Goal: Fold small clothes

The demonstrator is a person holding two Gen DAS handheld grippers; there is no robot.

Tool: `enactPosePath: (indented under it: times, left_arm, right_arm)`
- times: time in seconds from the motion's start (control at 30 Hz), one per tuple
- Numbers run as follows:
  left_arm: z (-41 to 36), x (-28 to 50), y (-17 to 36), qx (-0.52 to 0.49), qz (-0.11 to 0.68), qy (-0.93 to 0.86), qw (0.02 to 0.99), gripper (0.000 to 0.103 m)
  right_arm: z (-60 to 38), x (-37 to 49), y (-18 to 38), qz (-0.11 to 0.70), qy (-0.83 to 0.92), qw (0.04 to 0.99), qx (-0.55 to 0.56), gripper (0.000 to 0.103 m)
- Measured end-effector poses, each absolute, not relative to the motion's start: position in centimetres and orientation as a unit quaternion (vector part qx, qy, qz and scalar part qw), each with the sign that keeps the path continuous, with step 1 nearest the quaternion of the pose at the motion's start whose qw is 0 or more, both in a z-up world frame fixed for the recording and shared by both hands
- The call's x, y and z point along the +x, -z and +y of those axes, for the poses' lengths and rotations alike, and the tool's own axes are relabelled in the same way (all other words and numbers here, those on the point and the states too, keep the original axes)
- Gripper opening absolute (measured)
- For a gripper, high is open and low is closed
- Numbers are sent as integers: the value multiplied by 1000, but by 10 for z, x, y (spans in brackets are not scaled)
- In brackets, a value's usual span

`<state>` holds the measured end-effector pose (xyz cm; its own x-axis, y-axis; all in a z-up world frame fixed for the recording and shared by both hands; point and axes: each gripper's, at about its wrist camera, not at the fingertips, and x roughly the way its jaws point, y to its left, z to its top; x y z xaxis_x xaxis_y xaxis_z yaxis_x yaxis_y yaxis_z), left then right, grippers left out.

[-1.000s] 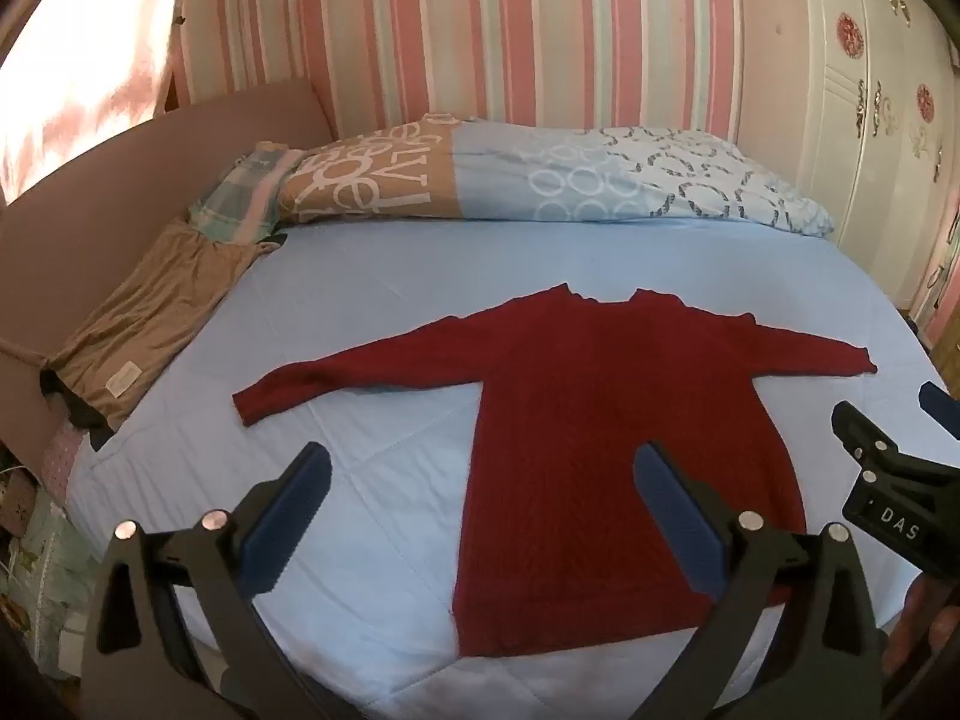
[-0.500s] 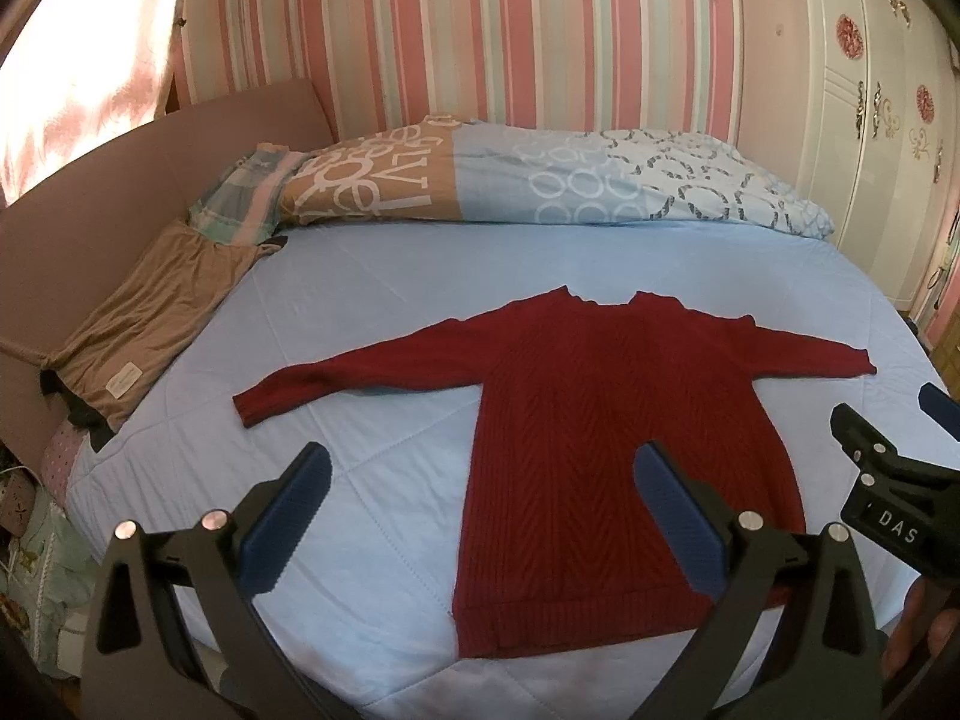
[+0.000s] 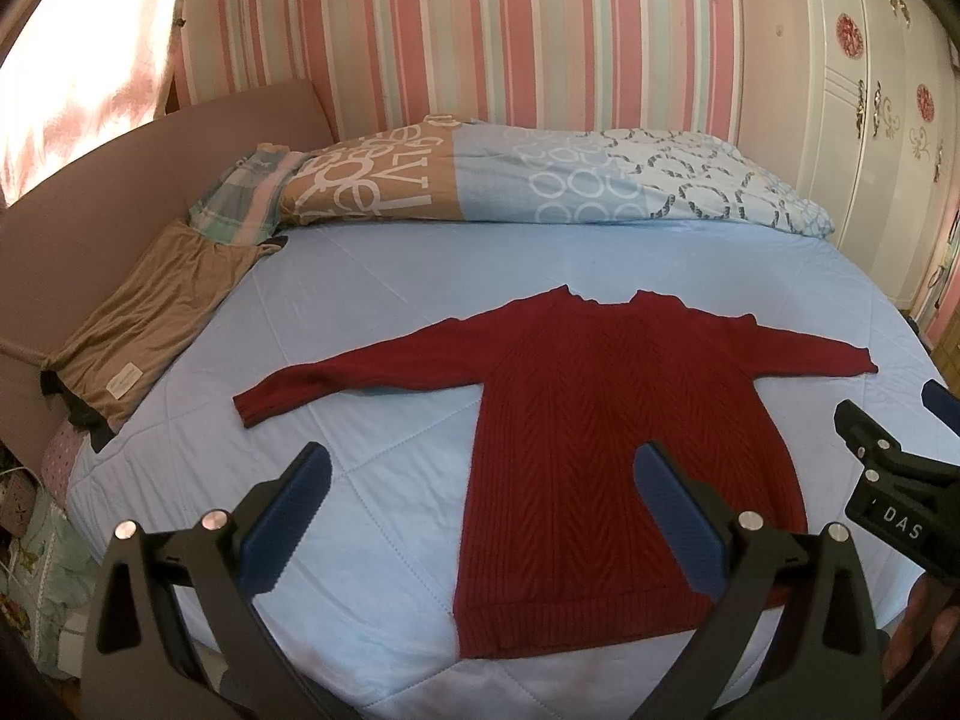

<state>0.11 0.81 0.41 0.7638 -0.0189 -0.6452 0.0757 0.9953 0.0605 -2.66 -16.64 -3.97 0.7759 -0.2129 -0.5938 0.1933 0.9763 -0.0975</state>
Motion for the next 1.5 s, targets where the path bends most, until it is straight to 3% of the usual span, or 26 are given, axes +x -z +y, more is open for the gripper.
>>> enactPosePath:
  times: [1.5]
  left_arm:
    - [0, 5, -6, 46, 345, 25, 937, 101]
  right_arm:
    - [-171, -27, 44, 316, 110, 942, -16, 100]
